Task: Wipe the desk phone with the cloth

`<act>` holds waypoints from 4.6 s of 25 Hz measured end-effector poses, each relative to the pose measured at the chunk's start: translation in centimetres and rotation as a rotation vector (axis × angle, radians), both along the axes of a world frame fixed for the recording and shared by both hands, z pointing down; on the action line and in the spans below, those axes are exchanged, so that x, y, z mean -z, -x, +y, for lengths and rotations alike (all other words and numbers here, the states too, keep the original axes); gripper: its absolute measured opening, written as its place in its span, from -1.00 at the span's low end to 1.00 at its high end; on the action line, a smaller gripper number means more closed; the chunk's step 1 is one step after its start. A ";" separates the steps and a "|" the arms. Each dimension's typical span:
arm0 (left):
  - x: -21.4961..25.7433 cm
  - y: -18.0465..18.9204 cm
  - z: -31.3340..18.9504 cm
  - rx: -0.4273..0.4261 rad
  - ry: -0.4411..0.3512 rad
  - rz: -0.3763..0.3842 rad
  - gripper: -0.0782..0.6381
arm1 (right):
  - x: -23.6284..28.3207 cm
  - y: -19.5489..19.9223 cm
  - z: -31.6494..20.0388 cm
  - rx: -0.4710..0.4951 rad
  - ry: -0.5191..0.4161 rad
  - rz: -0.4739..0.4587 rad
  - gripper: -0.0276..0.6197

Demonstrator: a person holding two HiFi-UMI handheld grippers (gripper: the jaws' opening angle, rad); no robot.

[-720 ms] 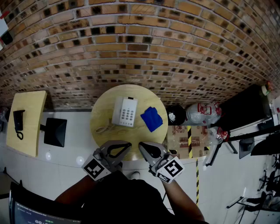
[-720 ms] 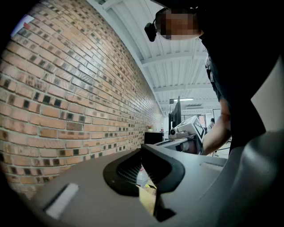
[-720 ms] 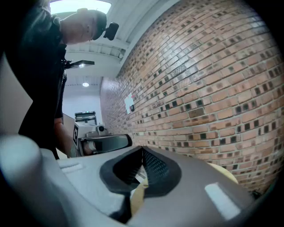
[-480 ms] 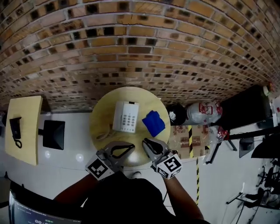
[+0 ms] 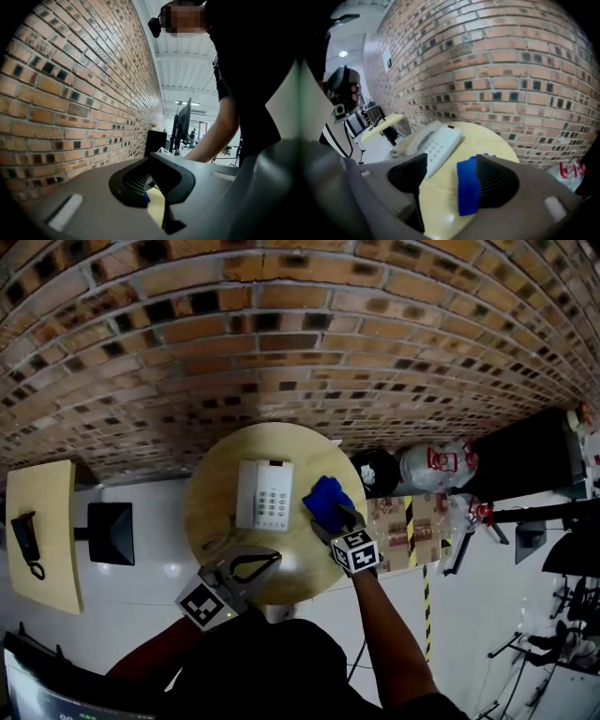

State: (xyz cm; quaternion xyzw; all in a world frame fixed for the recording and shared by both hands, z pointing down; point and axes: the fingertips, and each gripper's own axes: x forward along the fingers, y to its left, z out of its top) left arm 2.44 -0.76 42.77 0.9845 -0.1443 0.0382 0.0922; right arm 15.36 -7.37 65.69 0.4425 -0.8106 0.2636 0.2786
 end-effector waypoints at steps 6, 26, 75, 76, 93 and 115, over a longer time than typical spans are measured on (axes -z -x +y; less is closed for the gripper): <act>-1.7 1.0 0.3 0.034 0.046 -0.037 -0.82 | -6.7 -3.7 -3.2 -0.024 0.145 0.088 0.16; -3.2 2.2 -1.7 0.050 0.014 -0.038 -0.82 | -12.5 -3.6 -3.9 0.046 0.304 0.215 -0.61; -3.1 10.2 -5.1 0.210 0.034 -0.010 -0.82 | -6.3 24.7 1.7 0.839 -0.006 0.276 -0.63; -3.2 10.0 -5.2 0.215 0.060 -0.004 -0.82 | -7.2 24.4 3.1 0.842 0.025 0.269 -0.63; -4.3 5.7 -3.1 0.111 0.099 -0.028 -0.82 | -13.1 -3.4 -1.4 0.008 0.268 0.216 -0.62; -2.0 6.0 -1.5 0.106 0.063 0.016 -0.82 | 1.6 2.0 -3.8 -0.002 -0.131 -0.068 0.38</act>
